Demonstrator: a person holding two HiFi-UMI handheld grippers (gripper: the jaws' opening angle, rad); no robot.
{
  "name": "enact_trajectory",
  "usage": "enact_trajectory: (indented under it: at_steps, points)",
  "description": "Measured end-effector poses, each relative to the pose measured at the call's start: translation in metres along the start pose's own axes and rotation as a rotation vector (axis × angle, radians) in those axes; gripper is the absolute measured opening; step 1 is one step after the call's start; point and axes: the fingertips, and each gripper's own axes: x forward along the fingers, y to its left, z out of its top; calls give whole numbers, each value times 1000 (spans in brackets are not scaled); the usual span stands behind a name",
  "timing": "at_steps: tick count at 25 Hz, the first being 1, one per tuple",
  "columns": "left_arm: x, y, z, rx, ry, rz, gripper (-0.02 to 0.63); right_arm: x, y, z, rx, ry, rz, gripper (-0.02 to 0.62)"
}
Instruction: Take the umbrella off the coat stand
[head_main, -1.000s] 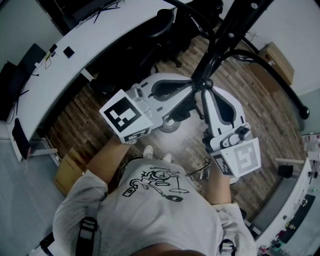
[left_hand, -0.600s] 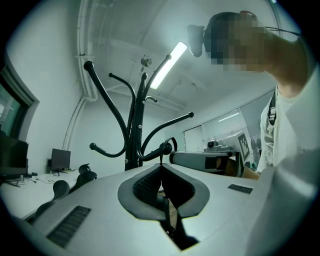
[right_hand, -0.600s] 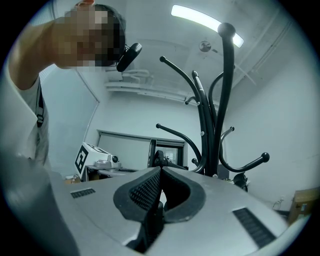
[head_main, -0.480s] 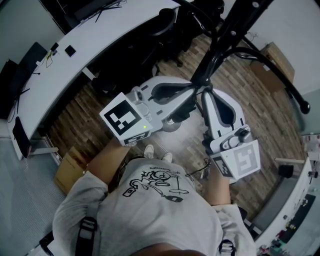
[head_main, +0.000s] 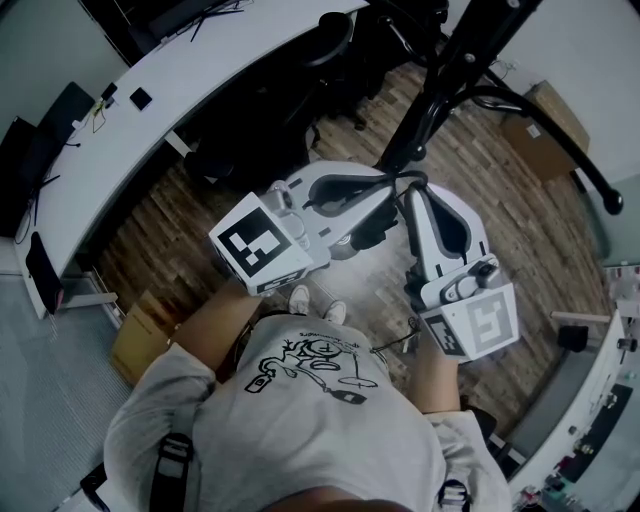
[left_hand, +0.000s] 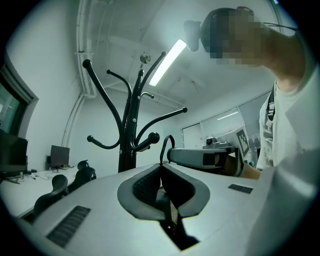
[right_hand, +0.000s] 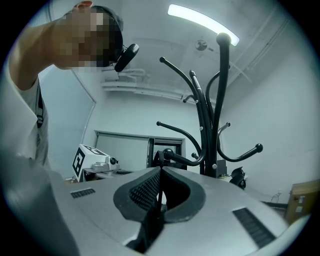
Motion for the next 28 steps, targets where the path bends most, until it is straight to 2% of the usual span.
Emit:
enact_trajectory:
  at_steps: [7,23,28]
  points:
    - [-9,-7,-10,-4,15,1,28,-11,0,-12,7,29,-33,14]
    - [-49,9,-23,-30,9,134,28,-34,-3,-30,-10,84,-92,14]
    - [-57,9,-27,-35,11,154,28,-43,-1,-29,-18,92,-109,14]
